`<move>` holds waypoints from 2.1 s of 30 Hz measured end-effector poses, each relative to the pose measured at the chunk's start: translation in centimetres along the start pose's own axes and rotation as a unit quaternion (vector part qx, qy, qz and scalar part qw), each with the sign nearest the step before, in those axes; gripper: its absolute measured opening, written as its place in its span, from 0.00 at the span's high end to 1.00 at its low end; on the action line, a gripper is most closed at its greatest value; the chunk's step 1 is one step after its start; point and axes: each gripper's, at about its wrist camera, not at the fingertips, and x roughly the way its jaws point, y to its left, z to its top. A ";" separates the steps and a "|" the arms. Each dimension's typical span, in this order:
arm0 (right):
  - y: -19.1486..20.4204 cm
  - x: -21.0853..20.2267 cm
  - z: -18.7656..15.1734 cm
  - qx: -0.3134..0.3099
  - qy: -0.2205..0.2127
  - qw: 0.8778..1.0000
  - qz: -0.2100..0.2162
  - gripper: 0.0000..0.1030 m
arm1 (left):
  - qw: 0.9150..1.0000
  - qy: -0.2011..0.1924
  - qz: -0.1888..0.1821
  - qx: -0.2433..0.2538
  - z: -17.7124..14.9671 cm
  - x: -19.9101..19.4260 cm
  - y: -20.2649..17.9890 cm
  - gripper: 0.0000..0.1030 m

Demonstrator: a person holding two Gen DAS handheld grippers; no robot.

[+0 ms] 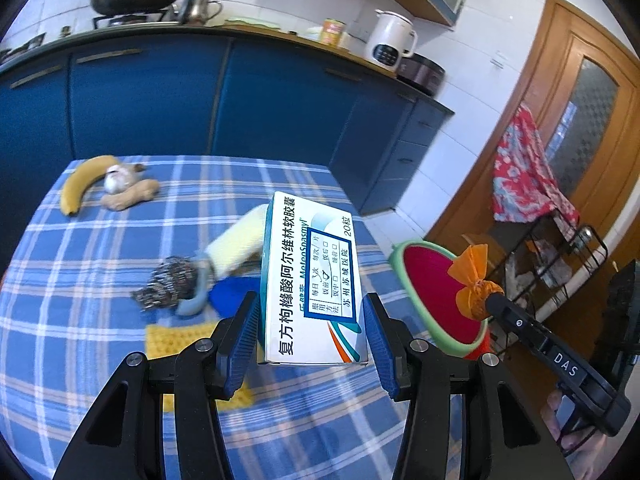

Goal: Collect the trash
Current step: 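Carry the medicine box and orange mesh bag over the red basin, then open both tools to drop the box and mesh bag into the basin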

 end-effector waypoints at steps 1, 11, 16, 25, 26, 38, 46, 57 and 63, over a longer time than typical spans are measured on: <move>-0.4 -0.1 0.1 0.004 -0.002 1.000 -0.003 0.81 | 1.000 0.001 -0.003 0.003 0.1 0.2 -0.4 0.49; -4.9 -0.7 0.2 0.041 -0.007 0.999 -0.030 0.81 | 0.998 0.028 -0.030 0.037 0.6 3.7 -4.5 0.49; -7.6 -0.4 0.0 0.063 -0.003 0.997 -0.043 0.81 | 0.997 0.041 -0.041 0.059 0.9 5.9 -7.0 0.49; -12.4 0.6 -0.8 0.102 0.009 0.993 -0.065 0.81 | 0.992 0.067 -0.061 0.093 0.8 10.0 -11.0 0.49; -12.7 0.8 -0.8 0.105 0.010 0.992 -0.066 0.81 | 0.991 0.069 -0.062 0.096 0.8 10.3 -11.3 0.49; -16.8 2.5 -1.6 0.140 0.026 0.987 -0.077 0.79 | 0.984 0.100 -0.073 0.129 0.2 14.8 -15.2 0.49; -18.0 2.9 -2.0 0.154 0.026 0.985 -0.078 0.76 | 0.982 0.113 -0.071 0.136 -0.2 16.3 -16.0 0.49; -18.6 1.8 -2.0 0.162 0.010 0.983 -0.080 0.66 | 0.979 0.122 -0.070 0.146 -0.6 17.8 -17.1 0.48; -18.5 1.2 -2.1 0.161 0.003 0.984 -0.081 0.66 | 0.978 0.122 -0.071 0.153 -0.6 18.1 -17.6 0.46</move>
